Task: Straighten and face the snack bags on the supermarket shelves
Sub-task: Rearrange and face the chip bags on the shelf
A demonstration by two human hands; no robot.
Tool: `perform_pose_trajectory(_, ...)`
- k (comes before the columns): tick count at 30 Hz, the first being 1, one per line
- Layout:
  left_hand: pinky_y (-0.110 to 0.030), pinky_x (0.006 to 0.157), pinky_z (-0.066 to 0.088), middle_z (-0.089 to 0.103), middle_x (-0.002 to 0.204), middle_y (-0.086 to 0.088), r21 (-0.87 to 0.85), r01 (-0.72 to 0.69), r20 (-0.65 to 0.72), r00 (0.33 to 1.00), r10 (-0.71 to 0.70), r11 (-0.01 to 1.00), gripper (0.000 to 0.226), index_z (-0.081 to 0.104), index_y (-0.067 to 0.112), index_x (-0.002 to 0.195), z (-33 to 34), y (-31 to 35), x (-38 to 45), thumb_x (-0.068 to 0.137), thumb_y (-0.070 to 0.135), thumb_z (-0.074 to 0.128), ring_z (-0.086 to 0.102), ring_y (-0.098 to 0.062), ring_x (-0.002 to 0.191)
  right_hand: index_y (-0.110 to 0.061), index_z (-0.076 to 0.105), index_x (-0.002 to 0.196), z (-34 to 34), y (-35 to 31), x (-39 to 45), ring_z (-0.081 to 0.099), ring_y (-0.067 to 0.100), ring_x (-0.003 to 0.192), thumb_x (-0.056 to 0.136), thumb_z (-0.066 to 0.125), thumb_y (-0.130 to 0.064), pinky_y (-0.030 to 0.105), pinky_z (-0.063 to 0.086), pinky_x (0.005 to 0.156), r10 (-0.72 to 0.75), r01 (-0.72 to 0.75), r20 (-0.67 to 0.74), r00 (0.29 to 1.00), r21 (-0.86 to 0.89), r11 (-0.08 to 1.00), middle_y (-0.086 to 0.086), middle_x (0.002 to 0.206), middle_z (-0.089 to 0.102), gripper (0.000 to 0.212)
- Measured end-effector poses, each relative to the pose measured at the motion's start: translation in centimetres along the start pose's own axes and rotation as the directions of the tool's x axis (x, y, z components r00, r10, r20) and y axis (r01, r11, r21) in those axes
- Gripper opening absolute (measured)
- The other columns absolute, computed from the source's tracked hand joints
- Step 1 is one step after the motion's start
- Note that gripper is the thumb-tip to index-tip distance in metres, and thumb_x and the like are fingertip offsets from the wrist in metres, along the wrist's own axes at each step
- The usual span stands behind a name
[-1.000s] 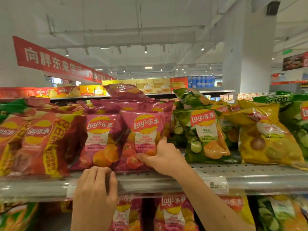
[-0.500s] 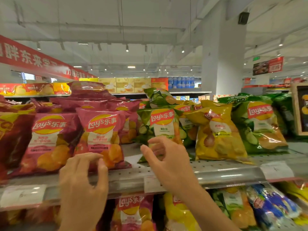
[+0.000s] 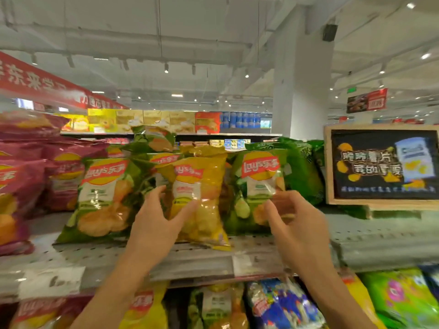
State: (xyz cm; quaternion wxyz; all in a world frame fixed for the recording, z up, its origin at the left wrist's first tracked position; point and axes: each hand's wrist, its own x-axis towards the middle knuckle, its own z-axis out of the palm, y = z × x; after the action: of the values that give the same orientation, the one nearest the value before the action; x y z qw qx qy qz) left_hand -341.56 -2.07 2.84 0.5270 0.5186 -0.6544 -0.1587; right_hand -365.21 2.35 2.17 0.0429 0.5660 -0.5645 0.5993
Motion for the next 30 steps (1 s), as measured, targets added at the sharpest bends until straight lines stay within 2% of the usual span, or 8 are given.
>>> perform_pose_trajectory(4,-0.035,0.092,0.048,0.054,0.138,0.004,-0.033,0.188,0.059,0.981,-0.185,0.982,0.12,0.035,0.026,0.148,0.4,-0.3,1.3,0.048,0.086,0.064,0.056,-0.015,0.113,-0.019,0.05,0.137,-0.4,3.7,3.6,0.054,0.02,0.116,0.085,0.071,-0.055,0.035,0.048,0.09,0.046,-0.039,0.042,0.998,-0.153,0.988,0.0,0.122,0.059,0.068)
perform_pose_trajectory(8,-0.038,0.102,0.047,0.058,0.138,-0.002,0.099,0.31,0.163,0.932,-0.323,0.946,0.133,0.039,0.02,0.149,-0.4,0.2,2.6,0.041,0.092,0.067,0.059,-0.02,0.116,-0.018,0.029,0.154,0.3,5.5,6.4,0.056,0.021,0.124,0.064,0.077,-0.075,0.04,0.05,0.1,0.262,-0.252,0.48,0.837,-0.086,0.964,0.0,0.139,0.057,0.117)
perform_pose_trajectory(12,-0.025,0.076,0.051,0.075,0.098,0.008,0.098,0.341,0.245,0.902,-0.355,0.935,0.096,0.065,0.022,0.121,-1.0,0.6,2.7,0.045,0.079,0.071,0.07,-0.012,0.091,-0.027,0.059,0.118,1.2,6.1,6.8,0.066,0.01,0.1,0.062,0.086,-0.065,0.024,0.053,0.072,0.243,-0.271,0.549,0.8,-0.031,0.962,-0.012,0.11,0.071,0.072)
perform_pose_trajectory(14,-0.029,0.078,0.054,0.078,0.09,0.007,0.044,0.337,0.219,0.915,-0.338,0.941,0.08,0.07,0.022,0.109,-0.9,0.4,2.4,0.047,0.072,0.077,0.072,-0.014,0.089,-0.031,0.065,0.107,1.4,6.2,6.6,0.069,0.009,0.097,0.066,0.086,-0.059,0.029,0.057,0.078,0.207,-0.252,0.534,0.82,0.011,0.968,-0.014,0.1,0.074,0.054)
perform_pose_trajectory(18,-0.015,0.056,0.05,0.076,0.08,0.015,-0.127,0.281,0.122,0.956,-0.266,0.951,0.05,0.072,0.025,0.094,0.1,0.6,1.9,0.056,0.055,0.084,0.072,-0.004,0.075,-0.028,0.058,0.117,-0.2,6.0,6.2,0.066,0.01,0.097,0.067,0.083,-0.06,0.036,0.057,0.084,0.164,-0.195,0.429,0.888,0.029,0.98,-0.011,0.108,0.07,0.064)
perform_pose_trajectory(22,-0.027,0.072,0.057,0.075,0.092,0.009,-0.246,0.255,0.057,0.967,-0.249,0.935,0.046,0.066,0.028,0.093,3.1,1.8,2.4,0.059,0.052,0.086,0.071,-0.012,0.09,-0.031,0.058,0.116,-4.1,6.5,6.0,0.068,0.01,0.096,0.064,0.079,-0.064,0.043,0.058,0.089,0.144,-0.174,0.323,0.935,0.067,0.982,-0.013,0.104,0.071,0.065)
perform_pose_trajectory(25,-0.039,0.09,0.057,0.072,0.107,0.006,-0.226,0.202,0.065,0.979,-0.192,0.953,0.066,0.063,0.024,0.112,6.0,3.1,2.7,0.059,0.056,0.086,0.068,-0.014,0.1,-0.035,0.056,0.107,-6.7,6.8,5.7,0.067,0.006,0.09,0.06,0.08,-0.065,0.032,0.054,0.076,0.127,-0.155,0.236,0.964,0.104,0.982,-0.016,0.097,0.071,0.061)
perform_pose_trajectory(30,-0.036,0.093,0.051,0.062,0.118,0.01,-0.101,0.121,0.071,0.991,-0.114,0.988,0.078,0.051,0.026,0.123,10.1,4.9,2.6,0.064,0.068,0.078,0.059,-0.013,0.108,-0.035,0.05,0.107,-9.4,7.4,5.1,0.067,0.01,0.091,0.051,0.076,-0.069,0.037,0.054,0.075,0.191,-0.214,0.169,0.967,0.131,0.968,-0.014,0.099,0.069,0.07)
